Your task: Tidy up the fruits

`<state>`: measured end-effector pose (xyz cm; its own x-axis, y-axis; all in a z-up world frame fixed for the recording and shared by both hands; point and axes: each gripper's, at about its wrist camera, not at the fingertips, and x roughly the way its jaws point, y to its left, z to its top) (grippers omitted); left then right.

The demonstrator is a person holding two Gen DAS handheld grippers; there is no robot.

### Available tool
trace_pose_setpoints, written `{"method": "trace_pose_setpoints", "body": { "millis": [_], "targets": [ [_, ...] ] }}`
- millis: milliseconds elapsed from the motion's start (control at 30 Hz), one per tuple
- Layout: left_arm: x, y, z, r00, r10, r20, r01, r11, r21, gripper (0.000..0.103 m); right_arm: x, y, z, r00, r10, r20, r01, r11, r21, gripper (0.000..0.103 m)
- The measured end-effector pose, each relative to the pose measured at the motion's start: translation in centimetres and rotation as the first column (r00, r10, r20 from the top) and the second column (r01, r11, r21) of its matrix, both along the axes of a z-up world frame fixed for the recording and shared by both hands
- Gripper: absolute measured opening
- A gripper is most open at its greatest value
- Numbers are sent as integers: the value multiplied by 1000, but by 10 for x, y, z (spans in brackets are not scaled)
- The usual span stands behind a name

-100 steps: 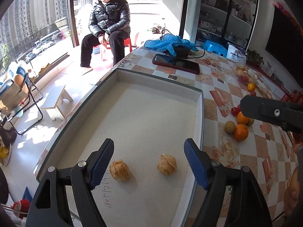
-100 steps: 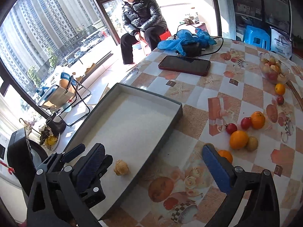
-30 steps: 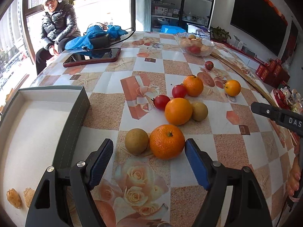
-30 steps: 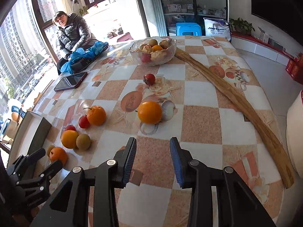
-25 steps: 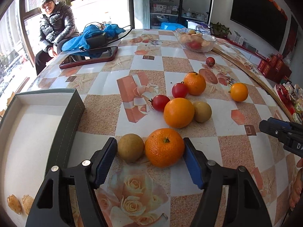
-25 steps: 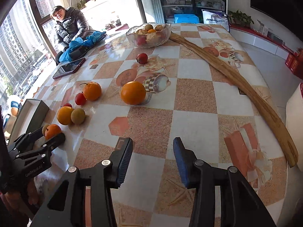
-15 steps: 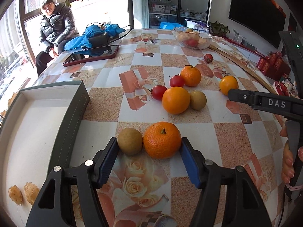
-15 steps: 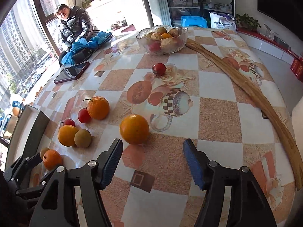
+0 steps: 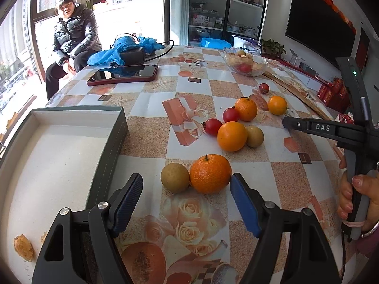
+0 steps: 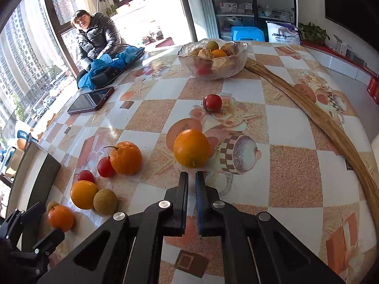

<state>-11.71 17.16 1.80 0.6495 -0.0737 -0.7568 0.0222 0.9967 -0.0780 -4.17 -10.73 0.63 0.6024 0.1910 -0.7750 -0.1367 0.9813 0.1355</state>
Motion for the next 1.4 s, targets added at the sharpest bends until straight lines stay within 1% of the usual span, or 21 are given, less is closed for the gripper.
{"method": "trace_pose_setpoints", "body": {
  "millis": [133, 233, 300, 333, 367, 400, 433, 467, 533, 600, 667, 700, 900, 1067, 1100, 1133, 1200, 1267, 1300, 1333, 1400],
  "targets": [
    [10, -10, -6, 999, -31, -19, 31, 999, 33, 79, -26, -16, -1, 1000, 6, -21, -5, 999, 34, 9],
    [15, -18, -10, 997, -61, -48, 63, 997, 33, 68, -40, -22, -1, 999, 11, -32, -10, 999, 48, 11],
    [13, -18, -10, 997, -65, -42, 66, 997, 30, 68, -45, -22, 0, 999, 11, -36, -9, 999, 44, 11],
    [12, -17, -10, 997, -65, -44, 66, 998, 17, 67, -46, -21, 0, 999, 13, -39, -11, 999, 40, 14],
    [10, -15, -10, 997, -65, -46, 65, 998, 9, 67, -47, -20, 0, 999, 20, -42, -18, 999, 41, 22],
    [7, -14, -9, 997, -67, -46, 67, 998, 8, 67, -49, -18, 1, 999, 30, -37, -29, 998, 49, 51],
    [4, -13, -9, 996, -70, -48, 71, 997, 10, 67, -51, -16, 3, 999, 31, -25, -30, 998, 47, 92],
    [1, -12, -9, 996, -75, -48, 76, 997, 11, 67, -55, -14, 5, 1000, 22, -9, -21, 999, 32, 101],
    [-5, -10, -8, 996, -78, -51, 78, 997, 9, 68, -61, -8, 9, 999, 32, 28, -32, 999, 10, 101],
    [-8, -7, -5, 997, -71, -38, 72, 997, 3, 70, -62, -1, 7, 999, 50, 17, -50, 999, -10, 101],
    [-12, -4, 1, 998, -67, -13, 67, 998, 0, 77, -63, 3, 4, 998, 60, 5, -60, 998, -12, 101],
    [-13, -3, 3, 998, -67, 0, 67, 998, 7, 78, -63, 5, 3, 998, 63, 1, -63, 998, -12, 101],
    [-10, -5, 4, 995, -95, 5, 95, 995, 41, 78, -57, 33, 5, 991, 137, 6, -136, 989, -48, 101],
    [1, -9, -7, 994, -104, -31, 106, 993, 54, 78, -40, 58, -4, 986, 168, -5, -168, 981, -100, 100],
    [2, -10, -8, 994, -105, -34, 107, 992, 67, 78, -37, 61, -5, 986, 166, -6, -166, 981, -101, 96],
    [4, -12, -9, 993, -112, -40, 114, 991, 70, 78, -33, 63, -7, 986, 168, -9, -168, 981, -98, 87],
    [6, -14, -10, 992, -121, -43, 124, 990, 62, 78, -25, 69, -11, 985, 172, -27, -174, 980, -99, 81],
    [8, -15, -11, 991, -123, -54, 126, 990, 61, 76, -20, 75, -11, 984, 180, -9, -180, 977, -118, 77],
    [9, -14, -12, 991, -119, -59, 123, 990, 63, 72, -18, 77, -11, 982, 189, -3, -188, 975, -117, 65],
    [8, -14, -12, 992, -116, -57, 119, 991, 65, 68, -16, 80, -11, 980, 197, 3, -196, 974, -117, 48],
    [5, -13, -11, 992, -112, -60, 115, 992, 53, 67, -12, 83, -10, 976, 217, -4, -216, 971, -98, 28]
  ]
}}
